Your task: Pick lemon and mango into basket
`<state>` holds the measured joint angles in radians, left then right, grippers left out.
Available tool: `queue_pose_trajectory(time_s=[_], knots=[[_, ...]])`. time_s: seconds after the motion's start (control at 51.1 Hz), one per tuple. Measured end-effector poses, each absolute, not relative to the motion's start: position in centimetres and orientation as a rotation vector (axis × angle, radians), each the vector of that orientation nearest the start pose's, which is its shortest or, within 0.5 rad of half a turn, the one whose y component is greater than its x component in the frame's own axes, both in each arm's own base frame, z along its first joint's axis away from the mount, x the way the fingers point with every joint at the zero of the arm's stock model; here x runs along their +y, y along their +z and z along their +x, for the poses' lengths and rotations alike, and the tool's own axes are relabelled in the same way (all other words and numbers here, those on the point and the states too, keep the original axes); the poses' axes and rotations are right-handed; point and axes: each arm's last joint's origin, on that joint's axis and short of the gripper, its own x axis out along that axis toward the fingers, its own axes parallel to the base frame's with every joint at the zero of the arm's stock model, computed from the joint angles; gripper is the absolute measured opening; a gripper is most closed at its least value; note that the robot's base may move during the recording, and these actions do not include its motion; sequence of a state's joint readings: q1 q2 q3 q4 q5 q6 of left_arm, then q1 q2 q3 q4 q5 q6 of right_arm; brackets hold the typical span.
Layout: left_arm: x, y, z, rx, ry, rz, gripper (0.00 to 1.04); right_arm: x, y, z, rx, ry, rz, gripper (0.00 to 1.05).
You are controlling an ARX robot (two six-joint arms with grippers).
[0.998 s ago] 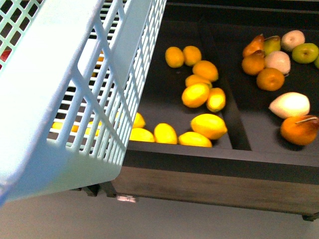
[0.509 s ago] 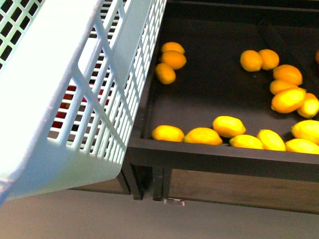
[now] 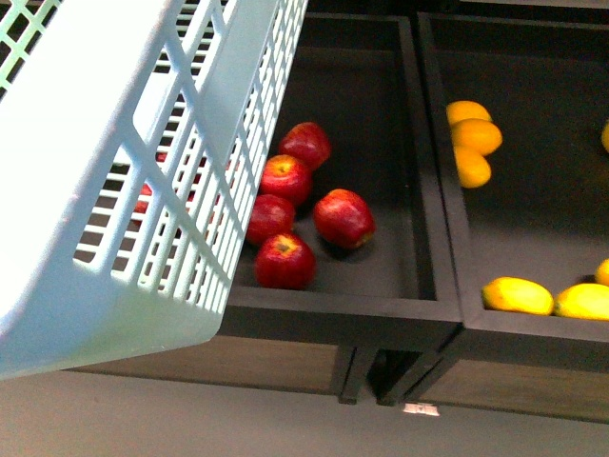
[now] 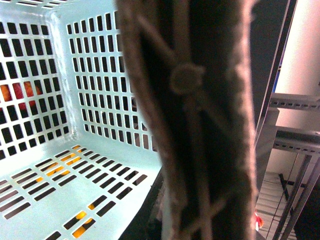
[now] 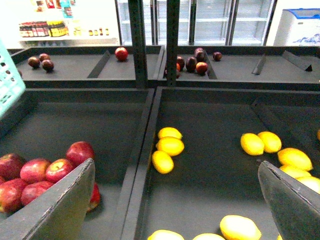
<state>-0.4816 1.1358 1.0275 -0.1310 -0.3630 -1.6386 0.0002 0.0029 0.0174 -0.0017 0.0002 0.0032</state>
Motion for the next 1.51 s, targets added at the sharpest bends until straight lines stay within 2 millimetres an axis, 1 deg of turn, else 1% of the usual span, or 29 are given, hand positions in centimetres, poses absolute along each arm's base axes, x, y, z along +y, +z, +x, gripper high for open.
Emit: queue_pose_trajectory(time_s=[0.626, 0.861, 0.939, 0.978, 1.018, 1.037, 1.057, 1.115, 1.154, 1.174, 1.252, 1.35, 1.37, 1.448, 1.507], knots=[[-10.7, 35.4, 22.7, 0.264, 0.083, -1.529, 0.05, 0.0, 16.9, 9.7, -0.013, 0.004, 0.003, 0.96], [-10.4, 35.4, 22.8, 0.232, 0.106, -1.512, 0.05, 0.0, 16.9, 9.7, -0.013, 0.003, 0.003, 0.96], [-10.5, 35.4, 22.7, 0.25, 0.092, -1.515, 0.05, 0.0, 16.9, 9.7, -0.013, 0.003, 0.003, 0.96], [-10.7, 35.3, 22.9, 0.292, 0.103, -1.484, 0.05, 0.0, 16.9, 9.7, -0.013, 0.003, 0.003, 0.96], [-10.9, 35.5, 23.1, 0.373, 0.146, -1.417, 0.05, 0.0, 16.9, 9.7, -0.013, 0.003, 0.003, 0.96], [-11.1, 35.7, 23.3, 0.427, 0.168, -1.358, 0.05, 0.0, 16.9, 9.7, -0.012, 0.002, 0.003, 0.96], [-11.5, 35.9, 23.7, 0.499, 0.192, -1.249, 0.05, 0.0, 16.9, 9.7, -0.012, 0.003, 0.003, 0.96], [-12.4, 35.7, 24.7, 0.603, 0.203, -1.018, 0.05, 0.0, 16.9, 9.7, -0.013, 0.003, 0.003, 0.96], [-13.1, 35.4, 25.6, 0.627, 0.186, -0.947, 0.05, 0.0, 16.9, 9.7, -0.012, 0.0, 0.003, 0.96], [-13.6, 35.0, 26.4, 0.64, 0.182, -0.909, 0.05, 0.0, 16.9, 9.7, -0.013, 0.0, 0.003, 0.96], [-15.3, 33.9, 28.7, 0.665, 0.165, -0.857, 0.05, 0.0, 16.9, 9.7, -0.013, 0.0, 0.003, 0.96], [-16.7, 33.5, 30.2, 0.68, 0.13, -0.861, 0.05, 0.0, 16.9, 9.7, -0.013, 0.0, 0.003, 0.96], [-17.3, 33.5, 30.8, 0.688, 0.11, -0.867, 0.05, 0.0, 16.9, 9.7, -0.013, 0.0, 0.003, 0.96], [-18.7, 33.3, 32.1, 0.704, 0.06, -0.88, 0.05, 0.0, 16.9, 9.7, -0.013, 0.0, 0.003, 0.96], [-20.6, 33.2, 33.2, 0.724, -0.009, -0.894, 0.05, 0.0, 16.9, 9.7, -0.013, 0.0, 0.003, 0.96]])
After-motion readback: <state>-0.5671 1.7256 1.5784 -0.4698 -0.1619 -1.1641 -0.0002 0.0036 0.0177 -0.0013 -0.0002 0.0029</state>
